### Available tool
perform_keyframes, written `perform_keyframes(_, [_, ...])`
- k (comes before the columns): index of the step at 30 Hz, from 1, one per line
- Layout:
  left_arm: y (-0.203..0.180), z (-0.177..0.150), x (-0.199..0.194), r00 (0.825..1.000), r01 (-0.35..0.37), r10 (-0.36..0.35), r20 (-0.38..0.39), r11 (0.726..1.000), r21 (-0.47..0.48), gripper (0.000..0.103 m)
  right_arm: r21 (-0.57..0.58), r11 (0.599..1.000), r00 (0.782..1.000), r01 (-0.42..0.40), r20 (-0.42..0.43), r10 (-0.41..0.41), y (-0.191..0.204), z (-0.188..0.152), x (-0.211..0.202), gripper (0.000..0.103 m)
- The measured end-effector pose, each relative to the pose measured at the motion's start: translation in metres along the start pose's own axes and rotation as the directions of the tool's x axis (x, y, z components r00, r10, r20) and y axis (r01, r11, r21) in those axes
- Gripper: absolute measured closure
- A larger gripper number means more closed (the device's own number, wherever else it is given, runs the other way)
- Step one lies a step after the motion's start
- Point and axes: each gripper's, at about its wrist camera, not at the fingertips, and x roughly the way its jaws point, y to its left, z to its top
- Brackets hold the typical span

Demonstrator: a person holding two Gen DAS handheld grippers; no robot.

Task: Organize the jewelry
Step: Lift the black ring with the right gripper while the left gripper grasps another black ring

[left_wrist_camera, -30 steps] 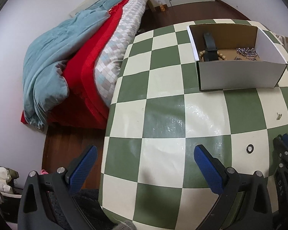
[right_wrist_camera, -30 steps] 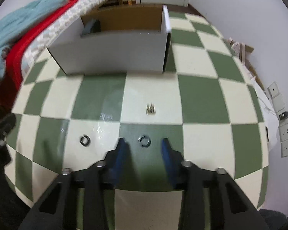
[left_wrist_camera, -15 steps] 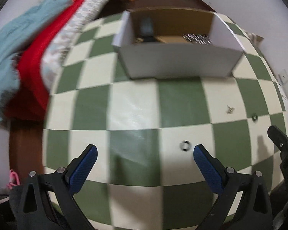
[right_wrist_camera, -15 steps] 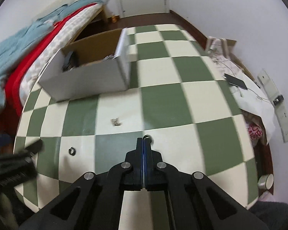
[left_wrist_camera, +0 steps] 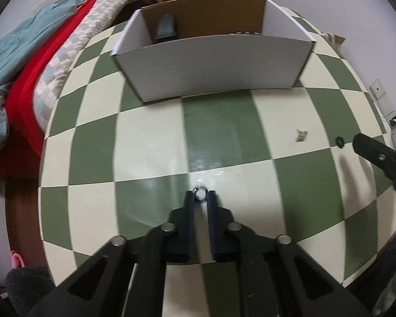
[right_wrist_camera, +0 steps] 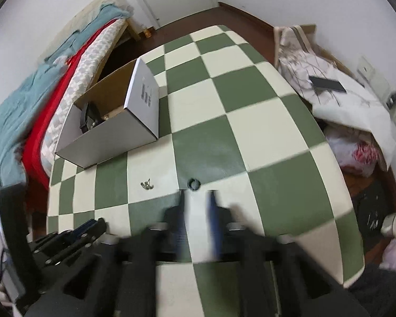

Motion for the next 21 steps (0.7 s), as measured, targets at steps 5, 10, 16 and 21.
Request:
perform_keyframes(5, [0.033, 0.001, -0.004, 1.000, -0.005, 0.005, -0.001, 0.998, -0.070, 0.103, -0.155, 0.983, 0.995, 0.100, -0.001, -0.102, 0.027, 0.004, 0.025, 0.063])
perform_keyframes(10, [0.069, 0.000, -0.015, 1.000, -0.003, 0.005, 0.016, 0.991, -0.131, 0.103, -0.272, 0.938, 0.976, 0.216, 0.035, -0.215, 0.046, -0.004, 0.046, 0.090])
perform_keyframes(16, [0.083, 0.002, -0.024, 0.994, 0.105, -0.101, 0.031, 0.976, -0.193, 0.099, -0.240, 0.951, 0.981, 0.195, 0.037, -0.192, 0.042, -0.006, 0.041, 0.090])
perform_keyframes(21, [0.060, 0.011, -0.014, 0.984, 0.177, -0.175, 0.024, 0.968, -0.180, 0.046, -0.155, 0.979, 0.991, 0.132, 0.038, -0.128, 0.030, -0.007, 0.024, 0.090])
